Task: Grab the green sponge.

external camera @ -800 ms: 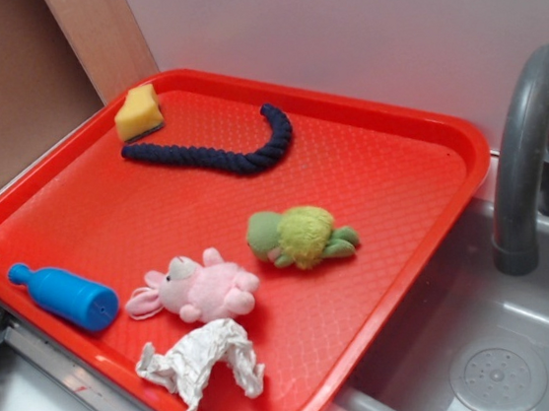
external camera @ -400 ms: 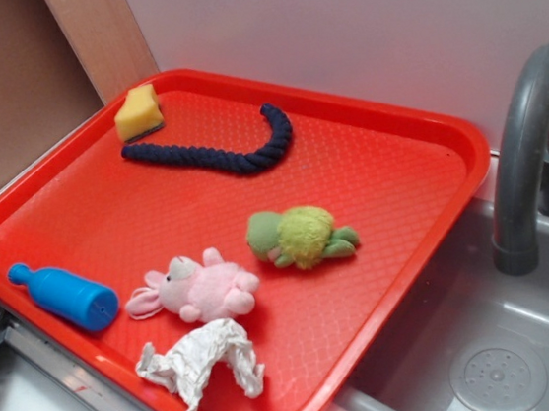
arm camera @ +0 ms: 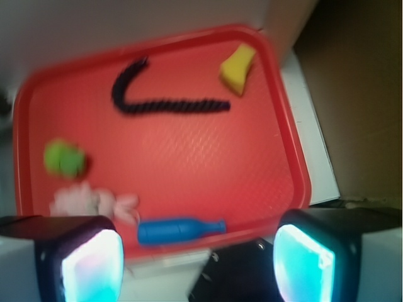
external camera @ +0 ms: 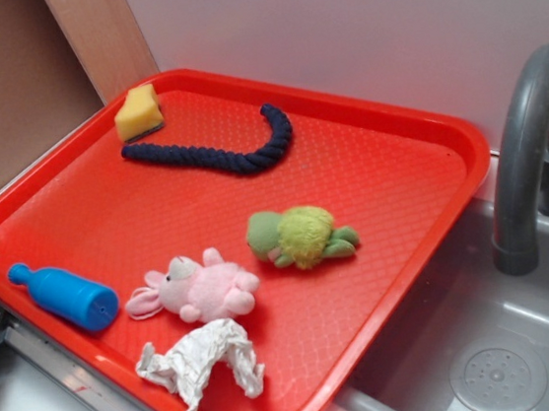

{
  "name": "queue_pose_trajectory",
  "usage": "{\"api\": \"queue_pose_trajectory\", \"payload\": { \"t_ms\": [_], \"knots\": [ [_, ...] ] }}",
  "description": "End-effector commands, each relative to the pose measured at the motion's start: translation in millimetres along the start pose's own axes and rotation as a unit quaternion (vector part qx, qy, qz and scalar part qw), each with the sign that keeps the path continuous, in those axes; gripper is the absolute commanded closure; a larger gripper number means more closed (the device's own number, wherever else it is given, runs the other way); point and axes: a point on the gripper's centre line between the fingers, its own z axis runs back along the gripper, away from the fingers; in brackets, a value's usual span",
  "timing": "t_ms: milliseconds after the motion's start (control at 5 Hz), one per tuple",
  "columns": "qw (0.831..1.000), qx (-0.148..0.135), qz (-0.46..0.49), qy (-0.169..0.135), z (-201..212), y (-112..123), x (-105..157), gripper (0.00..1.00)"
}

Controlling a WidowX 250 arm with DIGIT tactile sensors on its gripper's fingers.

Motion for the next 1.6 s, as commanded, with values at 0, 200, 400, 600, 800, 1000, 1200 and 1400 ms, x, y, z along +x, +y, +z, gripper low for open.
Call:
{"api": "queue_pose_trajectory", "payload": {
  "t_ms": [0, 200, 400, 600, 800, 1000, 1200, 1400],
  "knots": [
    [0.963, 0.005, 0.267, 0.038, -40, 23, 57, 0.0],
    [0.924, 0.003, 0.383, 0.002, -60, 27, 74, 0.0],
    [0.869, -0.009, 0.489, -0.067, -93, 30, 91, 0.0],
    [0.853, -0.008, 0.511, -0.103, -127, 33, 110, 0.0],
    [0.867, 0.007, 0.481, -0.128, -154, 36, 131, 0.0],
    [0.885, 0.016, 0.441, -0.145, -180, 45, 150, 0.0],
    [0.909, 0.049, 0.383, -0.158, -201, 47, 156, 0.0],
    [0.933, 0.052, 0.325, -0.145, -219, 43, 156, 0.0]
  ]
}}
